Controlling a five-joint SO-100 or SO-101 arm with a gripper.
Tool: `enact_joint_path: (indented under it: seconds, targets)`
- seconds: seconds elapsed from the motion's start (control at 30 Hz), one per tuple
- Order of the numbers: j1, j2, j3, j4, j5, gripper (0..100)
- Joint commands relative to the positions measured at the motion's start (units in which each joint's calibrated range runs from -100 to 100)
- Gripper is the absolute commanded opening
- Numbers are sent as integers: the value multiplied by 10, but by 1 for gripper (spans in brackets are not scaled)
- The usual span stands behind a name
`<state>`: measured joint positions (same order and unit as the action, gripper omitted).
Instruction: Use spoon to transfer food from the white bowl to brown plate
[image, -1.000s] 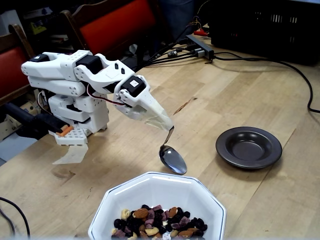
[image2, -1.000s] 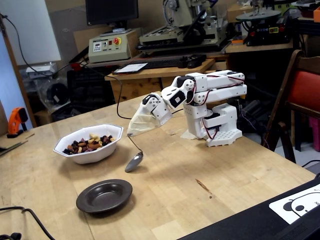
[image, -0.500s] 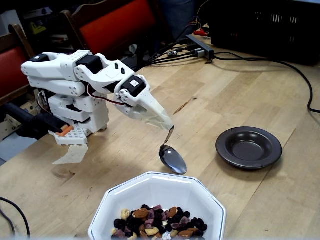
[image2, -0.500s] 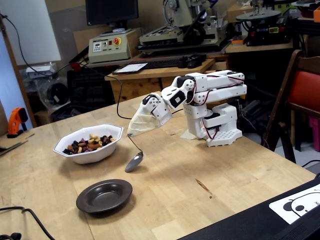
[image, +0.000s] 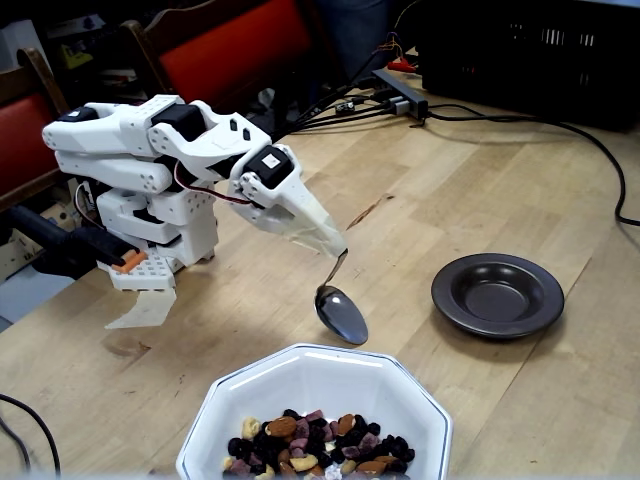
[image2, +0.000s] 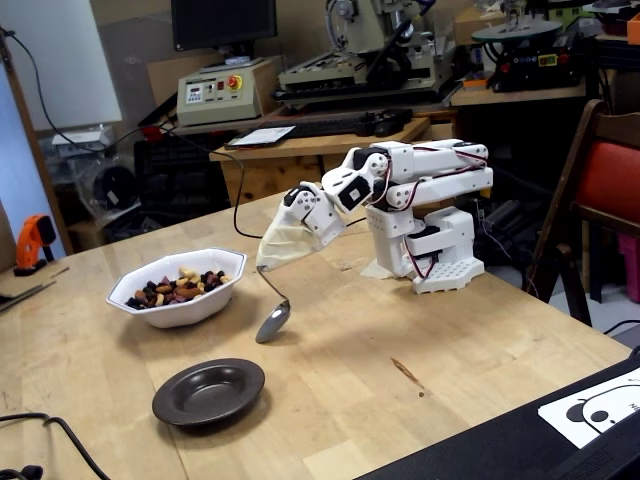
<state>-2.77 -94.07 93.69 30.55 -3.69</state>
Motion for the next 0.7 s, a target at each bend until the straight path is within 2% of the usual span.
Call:
enact_joint_path:
  seconds: [0.0, 0.2, 0.67]
  targets:
    - [-1, 0, -17, -94, 0, 2]
    - [-1, 1, -16, -204, 2, 2]
    - [0, 1, -16, -355, 2, 2]
